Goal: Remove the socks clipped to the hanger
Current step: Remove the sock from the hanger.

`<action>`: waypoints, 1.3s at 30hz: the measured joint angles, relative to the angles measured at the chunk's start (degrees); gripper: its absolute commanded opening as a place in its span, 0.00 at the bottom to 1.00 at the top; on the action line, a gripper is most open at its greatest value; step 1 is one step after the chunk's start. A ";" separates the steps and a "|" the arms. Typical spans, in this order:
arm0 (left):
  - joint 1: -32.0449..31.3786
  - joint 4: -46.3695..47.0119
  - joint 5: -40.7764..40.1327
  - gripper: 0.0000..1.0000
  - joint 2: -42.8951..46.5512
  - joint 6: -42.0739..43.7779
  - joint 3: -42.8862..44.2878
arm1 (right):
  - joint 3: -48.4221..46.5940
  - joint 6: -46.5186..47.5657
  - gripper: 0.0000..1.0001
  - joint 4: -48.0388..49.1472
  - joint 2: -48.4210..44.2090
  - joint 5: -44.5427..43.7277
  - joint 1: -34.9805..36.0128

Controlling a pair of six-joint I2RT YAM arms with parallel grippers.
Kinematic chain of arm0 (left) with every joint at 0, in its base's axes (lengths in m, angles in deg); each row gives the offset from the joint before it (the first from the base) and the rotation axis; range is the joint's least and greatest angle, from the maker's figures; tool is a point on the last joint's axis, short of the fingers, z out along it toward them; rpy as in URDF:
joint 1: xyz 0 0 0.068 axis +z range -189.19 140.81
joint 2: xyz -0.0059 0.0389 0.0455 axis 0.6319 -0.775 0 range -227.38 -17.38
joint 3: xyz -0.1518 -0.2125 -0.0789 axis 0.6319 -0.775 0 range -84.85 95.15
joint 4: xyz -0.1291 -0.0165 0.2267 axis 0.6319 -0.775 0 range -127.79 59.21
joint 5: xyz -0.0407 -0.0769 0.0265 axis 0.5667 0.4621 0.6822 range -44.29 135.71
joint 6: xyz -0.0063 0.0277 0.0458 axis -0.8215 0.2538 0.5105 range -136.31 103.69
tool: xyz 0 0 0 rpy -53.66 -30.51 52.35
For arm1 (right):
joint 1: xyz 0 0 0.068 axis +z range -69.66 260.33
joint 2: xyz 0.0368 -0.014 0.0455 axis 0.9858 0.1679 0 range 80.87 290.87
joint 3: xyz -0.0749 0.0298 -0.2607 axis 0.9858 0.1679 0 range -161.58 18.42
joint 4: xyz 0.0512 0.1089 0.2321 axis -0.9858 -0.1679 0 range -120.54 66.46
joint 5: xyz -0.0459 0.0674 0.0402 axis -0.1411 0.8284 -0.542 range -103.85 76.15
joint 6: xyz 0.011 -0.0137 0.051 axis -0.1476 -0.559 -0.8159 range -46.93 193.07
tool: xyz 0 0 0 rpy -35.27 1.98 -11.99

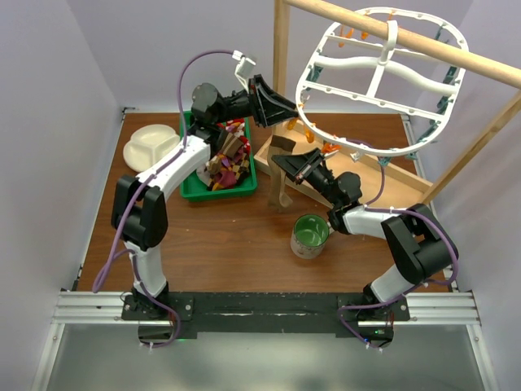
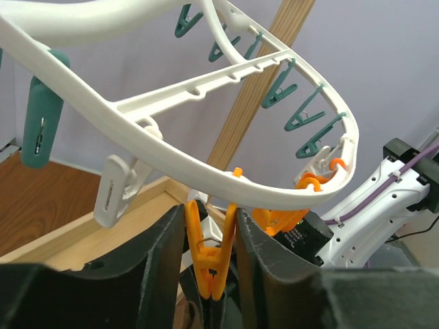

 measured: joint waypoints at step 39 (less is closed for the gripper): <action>0.35 -17.35 -11.19 0.53 13.44 17.44 -21.62 | 0.96 -0.61 0.11 0.02 0.02 0.66 0.00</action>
